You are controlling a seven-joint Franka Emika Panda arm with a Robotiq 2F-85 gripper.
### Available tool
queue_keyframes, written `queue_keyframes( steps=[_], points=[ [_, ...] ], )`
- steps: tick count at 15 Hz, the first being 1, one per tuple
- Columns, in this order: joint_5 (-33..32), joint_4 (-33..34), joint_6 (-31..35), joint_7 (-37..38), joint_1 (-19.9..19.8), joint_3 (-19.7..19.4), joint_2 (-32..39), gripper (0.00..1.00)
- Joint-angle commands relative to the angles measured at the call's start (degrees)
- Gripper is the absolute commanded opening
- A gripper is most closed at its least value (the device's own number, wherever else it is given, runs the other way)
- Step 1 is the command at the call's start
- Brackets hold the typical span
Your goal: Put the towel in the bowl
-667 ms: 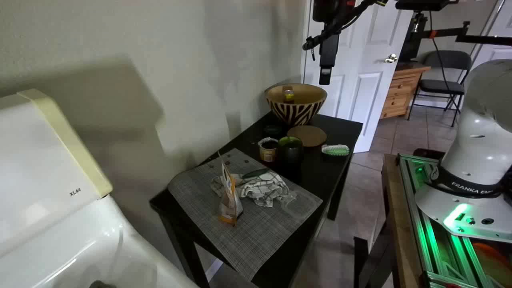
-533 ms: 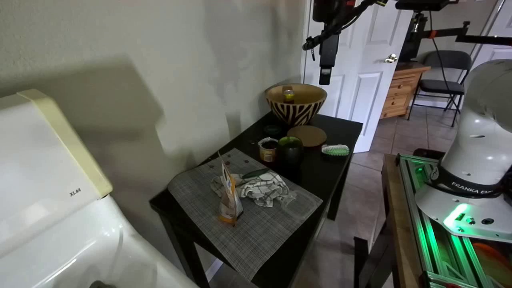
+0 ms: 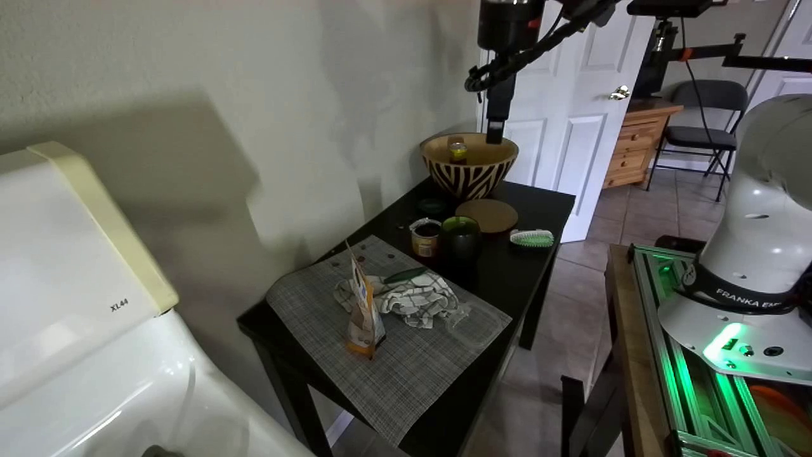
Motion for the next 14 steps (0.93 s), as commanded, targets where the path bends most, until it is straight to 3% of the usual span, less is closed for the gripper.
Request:
queue_keyframes(
  steps=[1, 4, 8, 11, 12, 14],
  points=[
    [-7.1, -0.6, 7.6, 2.1, -1.0, 1.2, 7.8, 1.0],
    [-15.3, -1.2, 12.5, 6.1, -2.2, 2.1, 15.1, 1.0],
    [-23.4, 0.0, 11.0, 12.0, -2.8, 0.8, 24.4, 1.0],
    [-24.3, 1.3, 8.6, 14.6, -2.3, -0.9, 29.7, 1.0],
    [-23.0, -0.6, 10.9, 12.4, -1.5, -1.3, 26.4, 1.0],
    [-23.1, 0.1, 10.3, 13.1, -1.5, -2.0, 29.1, 1.0]
  ],
)
